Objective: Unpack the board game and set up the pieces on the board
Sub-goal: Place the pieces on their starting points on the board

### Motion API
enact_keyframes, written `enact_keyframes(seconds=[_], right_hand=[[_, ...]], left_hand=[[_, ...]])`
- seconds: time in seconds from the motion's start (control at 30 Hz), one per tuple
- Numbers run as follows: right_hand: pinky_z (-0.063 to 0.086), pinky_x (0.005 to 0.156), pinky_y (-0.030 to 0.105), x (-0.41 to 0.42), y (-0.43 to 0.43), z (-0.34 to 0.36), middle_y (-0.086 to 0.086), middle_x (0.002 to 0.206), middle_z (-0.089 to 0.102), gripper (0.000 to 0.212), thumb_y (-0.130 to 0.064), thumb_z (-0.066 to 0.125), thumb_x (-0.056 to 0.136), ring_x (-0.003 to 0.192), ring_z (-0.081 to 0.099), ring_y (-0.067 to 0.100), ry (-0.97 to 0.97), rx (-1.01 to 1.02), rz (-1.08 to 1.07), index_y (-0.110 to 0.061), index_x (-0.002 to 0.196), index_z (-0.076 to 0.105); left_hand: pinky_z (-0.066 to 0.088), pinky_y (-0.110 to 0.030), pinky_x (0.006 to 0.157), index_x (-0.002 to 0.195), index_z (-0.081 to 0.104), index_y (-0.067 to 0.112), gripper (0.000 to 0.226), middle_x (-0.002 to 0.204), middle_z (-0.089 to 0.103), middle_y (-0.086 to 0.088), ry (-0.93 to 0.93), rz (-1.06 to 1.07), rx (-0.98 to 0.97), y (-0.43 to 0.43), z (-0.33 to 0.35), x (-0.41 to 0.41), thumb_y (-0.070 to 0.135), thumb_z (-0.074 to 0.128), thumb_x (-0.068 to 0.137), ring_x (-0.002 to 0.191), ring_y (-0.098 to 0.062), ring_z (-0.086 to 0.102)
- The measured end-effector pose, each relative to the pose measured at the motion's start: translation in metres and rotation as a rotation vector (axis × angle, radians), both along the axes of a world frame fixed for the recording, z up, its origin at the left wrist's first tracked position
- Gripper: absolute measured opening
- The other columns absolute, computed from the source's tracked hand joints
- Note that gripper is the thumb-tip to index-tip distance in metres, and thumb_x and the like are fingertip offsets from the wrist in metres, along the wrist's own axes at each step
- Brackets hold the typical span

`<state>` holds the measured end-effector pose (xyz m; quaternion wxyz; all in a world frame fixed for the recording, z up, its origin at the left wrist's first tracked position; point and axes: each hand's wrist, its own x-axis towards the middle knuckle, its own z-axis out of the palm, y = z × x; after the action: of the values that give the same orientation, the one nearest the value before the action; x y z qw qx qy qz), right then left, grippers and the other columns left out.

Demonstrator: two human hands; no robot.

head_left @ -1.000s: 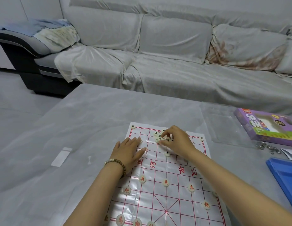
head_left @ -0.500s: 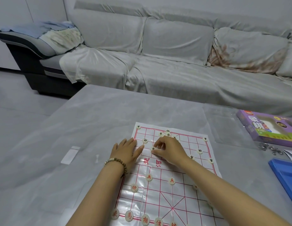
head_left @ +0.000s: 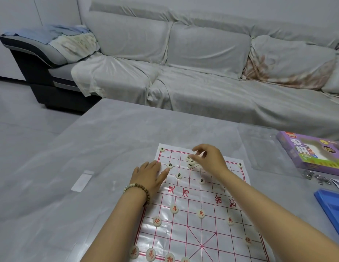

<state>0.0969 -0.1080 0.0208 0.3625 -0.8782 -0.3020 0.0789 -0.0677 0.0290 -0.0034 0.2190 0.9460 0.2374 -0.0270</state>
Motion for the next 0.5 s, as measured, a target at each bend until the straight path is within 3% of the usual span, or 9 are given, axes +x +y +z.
enact_keyframes(seconds=[0.1,0.23,0.33,0.43,0.5], right_hand=[[0.043,0.080,0.026,0.016,0.007,-0.002,-0.004,0.099,0.057,0.030,-0.039,0.071,0.080,0.090,0.054,0.013,-0.061,-0.176,-0.004,-0.021,0.104,0.067],[0.039,0.090,0.032,0.015,0.022,-0.011,-0.002,0.099,0.057,0.033,-0.046,0.071,0.078,0.096,0.054,0.017,-0.155,-0.287,0.007,-0.022,0.100,0.070],[0.035,0.091,0.031,0.011,0.027,-0.017,-0.001,0.101,0.060,0.028,-0.043,0.070,0.080,0.100,0.054,0.018,-0.239,-0.340,0.018,-0.021,0.098,0.069],[0.039,0.087,0.029,0.001,0.033,-0.010,-0.005,0.094,0.060,0.022,-0.036,0.069,0.083,0.091,0.056,0.015,-0.178,-0.232,0.040,-0.018,0.097,0.069],[0.045,0.080,0.029,-0.016,0.041,0.001,-0.007,0.090,0.063,0.020,-0.033,0.069,0.083,0.083,0.057,0.012,-0.090,-0.104,0.134,-0.018,0.097,0.070]], left_hand=[[0.035,-0.038,0.100,0.095,0.045,0.022,0.037,0.100,0.047,0.005,-0.013,0.008,0.015,0.003,-0.002,0.001,0.049,0.020,0.097,0.110,-0.019,0.046],[0.036,-0.036,0.098,0.102,0.050,0.021,0.041,0.095,0.041,0.010,-0.044,0.009,0.029,0.004,-0.003,0.002,0.048,0.020,0.098,0.104,-0.015,0.046],[0.037,-0.034,0.094,0.094,0.048,0.021,0.038,0.094,0.046,0.008,-0.061,0.027,0.021,0.005,-0.003,-0.001,0.047,0.020,0.098,0.101,-0.016,0.047],[0.033,-0.033,0.100,0.112,0.053,0.018,0.045,0.118,0.053,0.002,-0.046,0.045,-0.004,0.009,-0.001,-0.005,0.045,0.019,0.099,0.119,-0.019,0.046],[0.027,-0.033,0.108,0.127,0.049,0.018,0.049,0.138,0.047,-0.001,-0.056,0.061,-0.021,0.013,0.002,-0.010,0.043,0.017,0.100,0.130,-0.018,0.038]])
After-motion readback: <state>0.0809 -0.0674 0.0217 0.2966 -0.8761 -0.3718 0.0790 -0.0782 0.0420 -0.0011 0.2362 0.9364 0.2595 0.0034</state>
